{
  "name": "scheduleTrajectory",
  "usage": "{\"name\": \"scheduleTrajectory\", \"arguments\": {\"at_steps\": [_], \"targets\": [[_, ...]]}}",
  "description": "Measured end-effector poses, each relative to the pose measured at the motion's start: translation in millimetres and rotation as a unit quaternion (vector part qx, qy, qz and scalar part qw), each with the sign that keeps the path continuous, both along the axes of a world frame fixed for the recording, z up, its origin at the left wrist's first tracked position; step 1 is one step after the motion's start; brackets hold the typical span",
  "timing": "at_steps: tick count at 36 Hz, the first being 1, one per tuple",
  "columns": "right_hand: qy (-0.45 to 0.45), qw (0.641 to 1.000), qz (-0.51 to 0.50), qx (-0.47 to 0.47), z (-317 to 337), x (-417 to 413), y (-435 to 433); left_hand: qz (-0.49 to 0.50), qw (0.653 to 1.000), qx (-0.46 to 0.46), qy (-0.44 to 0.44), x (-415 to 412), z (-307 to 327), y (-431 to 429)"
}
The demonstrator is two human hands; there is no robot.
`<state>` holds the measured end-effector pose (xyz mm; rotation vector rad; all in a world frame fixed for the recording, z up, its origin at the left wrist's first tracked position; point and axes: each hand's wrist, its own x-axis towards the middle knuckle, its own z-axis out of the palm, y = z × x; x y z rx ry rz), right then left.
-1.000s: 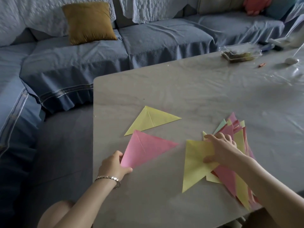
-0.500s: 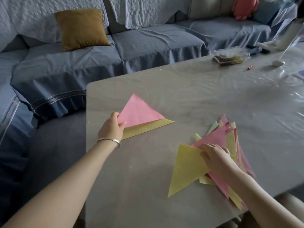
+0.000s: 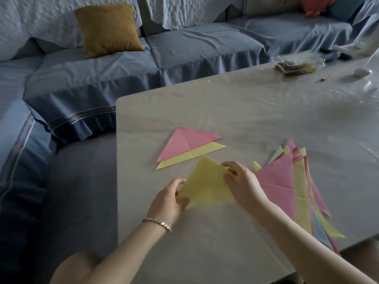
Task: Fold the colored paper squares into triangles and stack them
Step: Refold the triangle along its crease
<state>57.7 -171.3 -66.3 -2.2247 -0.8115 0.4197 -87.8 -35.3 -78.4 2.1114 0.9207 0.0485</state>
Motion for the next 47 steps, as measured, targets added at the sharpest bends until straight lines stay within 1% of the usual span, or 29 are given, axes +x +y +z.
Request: {"name": "scheduleTrajectory", "arguments": {"at_steps": [2,4,5,7,9,11,13,14,16,18,20,25,28,33,35,38,40,43,45,47], "targets": [[-0.089,0.996,0.002,-0.004,-9.7,-11.4,3.0,0.016,0.999,0.046,0.001,-4.0,-6.4,2.8],[-0.167,0.984,0.066,-0.006,-24.5,-24.9,1.7,0.012,0.997,0.082,-0.003,-4.8,-14.6,6.5],[-0.188,0.976,0.110,-0.021,-31.5,-32.1,0.1,0.009,0.995,0.098,-0.007,-4.6,-17.8,8.2],[-0.218,0.957,0.180,-0.064,-43.5,-43.8,-4.8,0.005,0.989,0.146,-0.029,-3.6,-21.4,9.3],[-0.243,0.941,0.217,-0.091,-51.8,-49.6,-10.4,-0.009,0.972,0.228,-0.047,-2.7,-30.0,9.1],[-0.256,0.935,0.226,-0.096,-54.8,-52.2,-14.2,-0.021,0.953,0.294,-0.068,-3.2,-35.9,3.4],[-0.258,0.938,0.216,-0.085,-56.5,-52.7,-15.7,-0.087,0.938,0.318,-0.105,-4.7,-38.1,-8.2],[-0.257,0.941,0.207,-0.075,-57.0,-53.1,-16.5,-0.125,0.933,0.319,-0.113,-6.1,-39.6,-15.3],[-0.264,0.944,0.189,-0.053,-57.1,-54.4,-18.2,-0.189,0.928,0.309,-0.092,-9.9,-41.2,-27.9],[-0.280,0.943,0.173,-0.041,-55.7,-55.9,-19.2,-0.215,0.926,0.304,-0.061,-13.9,-45.1,-33.5],[-0.296,0.942,0.154,-0.042,-54.8,-55.9,-19.9,-0.221,0.929,0.293,-0.037,-17.8,-48.6,-33.9],[-0.330,0.938,0.098,-0.034,-61.6,-47.8,-26.8,-0.183,0.944,0.274,-0.022,-28.3,-46.9,-30.9],[-0.346,0.934,0.078,-0.049,-63.0,-41.5,-36.2,-0.147,0.953,0.266,-0.007,-36.2,-40.3,-24.7],[-0.358,0.931,0.049,-0.055,-62.4,-32.5,-50.7,-0.103,0.960,0.256,0.045,-54.9,-30.5,-9.2],[-0.358,0.931,0.035,-0.055,-60.7,-30.2,-55.3,-0.079,0.961,0.259,0.046,-63.4,-31.4,-2.9],[-0.362,0.930,0.022,-0.063,-61.4,-29.2,-58.8,-0.077,0.948,0.304,0.045,-67.4,-34.1,2.1],[-0.363,0.928,0.016,-0.075,-62.2,-29.3,-59.6,-0.088,0.935,0.338,0.067,-62.0,-30.5,3.7],[-0.355,0.929,-0.004,-0.104,-60.5,-26.5,-59.7,-0.083,0.928,0.351,0.091,-47.3,-21.0,6.0],[-0.330,0.936,-0.009,-0.126,-56.4,-24.2,-61.1,-0.077,0.928,0.331,0.153,-34.2,-5.8,6.0],[-0.312,0.942,-0.004,-0.126,-47.8,-21.5,-62.7,-0.060,0.922,0.325,0.202,-20.0,3.0,7.6]]}}
